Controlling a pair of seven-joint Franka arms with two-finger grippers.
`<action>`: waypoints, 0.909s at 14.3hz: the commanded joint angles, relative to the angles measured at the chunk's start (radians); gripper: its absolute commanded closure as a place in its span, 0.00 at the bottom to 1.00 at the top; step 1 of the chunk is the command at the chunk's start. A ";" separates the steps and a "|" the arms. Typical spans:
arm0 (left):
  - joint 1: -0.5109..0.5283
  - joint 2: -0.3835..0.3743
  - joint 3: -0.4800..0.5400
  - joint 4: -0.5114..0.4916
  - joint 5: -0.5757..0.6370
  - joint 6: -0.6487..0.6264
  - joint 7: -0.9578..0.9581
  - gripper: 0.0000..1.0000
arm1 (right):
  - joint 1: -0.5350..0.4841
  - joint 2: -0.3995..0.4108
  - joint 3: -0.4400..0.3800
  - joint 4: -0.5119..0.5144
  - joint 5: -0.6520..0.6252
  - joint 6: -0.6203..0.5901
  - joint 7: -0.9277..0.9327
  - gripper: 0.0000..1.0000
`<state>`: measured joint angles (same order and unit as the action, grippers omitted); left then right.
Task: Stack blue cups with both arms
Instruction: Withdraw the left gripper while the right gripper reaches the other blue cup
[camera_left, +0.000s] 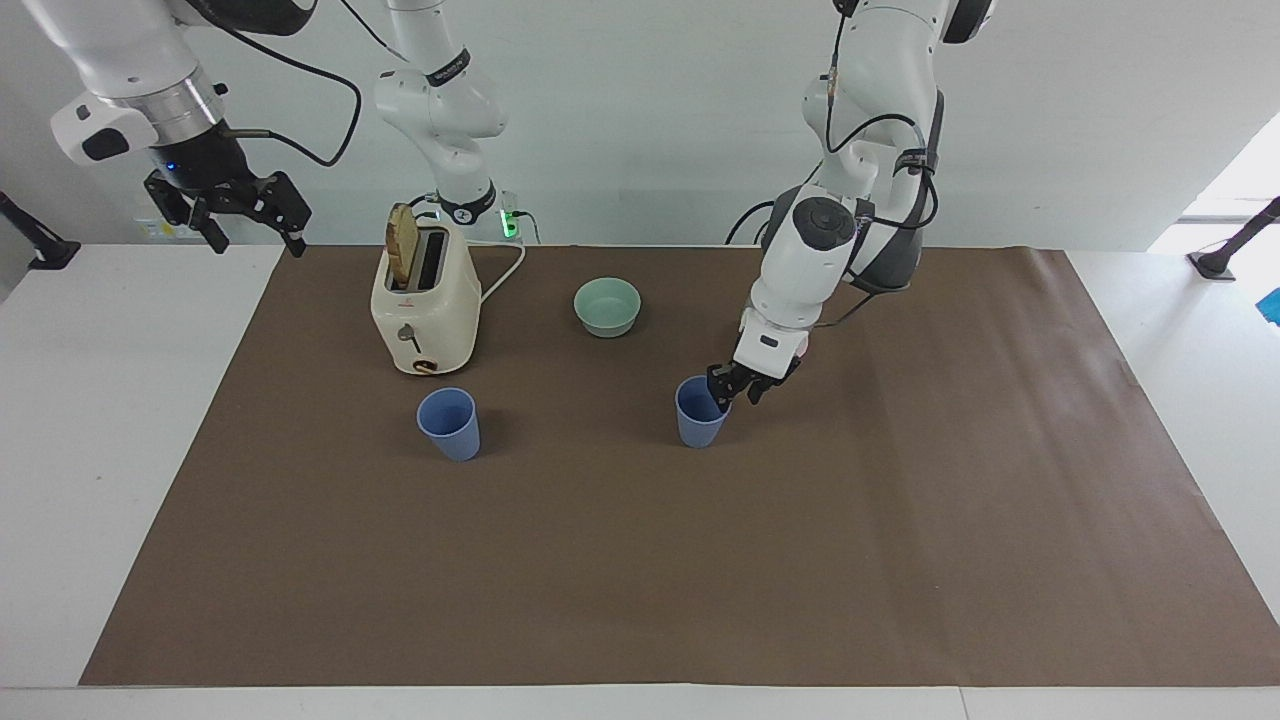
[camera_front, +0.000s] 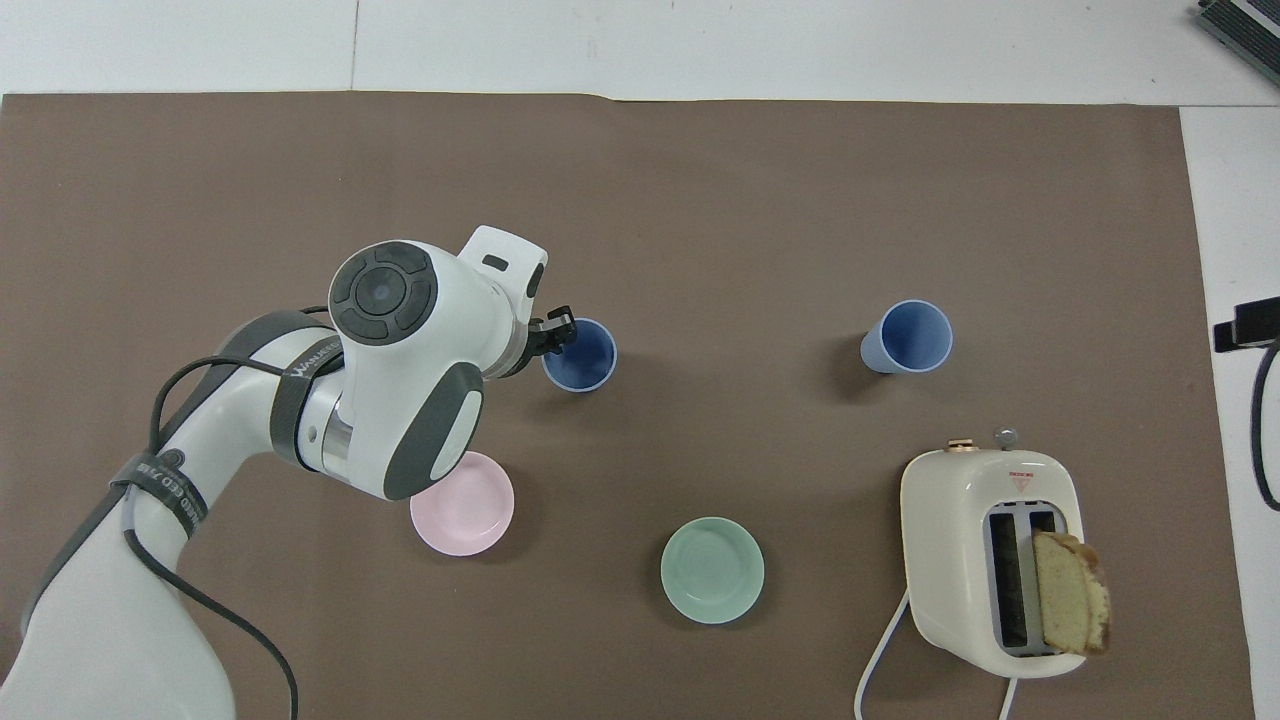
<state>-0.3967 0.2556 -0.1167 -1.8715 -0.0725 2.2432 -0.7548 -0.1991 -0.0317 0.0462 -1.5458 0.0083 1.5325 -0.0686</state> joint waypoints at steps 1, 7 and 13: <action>0.038 -0.048 0.014 0.033 0.071 -0.101 0.029 0.00 | 0.001 -0.051 0.004 -0.089 -0.011 0.073 0.019 0.00; 0.228 -0.188 0.015 0.052 0.069 -0.304 0.368 0.00 | 0.036 -0.021 0.006 -0.201 0.013 0.217 0.020 0.00; 0.386 -0.262 0.017 0.054 0.068 -0.412 0.658 0.00 | 0.113 0.137 0.008 -0.269 0.015 0.477 0.024 0.00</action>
<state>-0.0587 0.0237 -0.0890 -1.8050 -0.0206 1.8622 -0.1697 -0.0963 0.0572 0.0528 -1.8092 0.0137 1.9438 -0.0641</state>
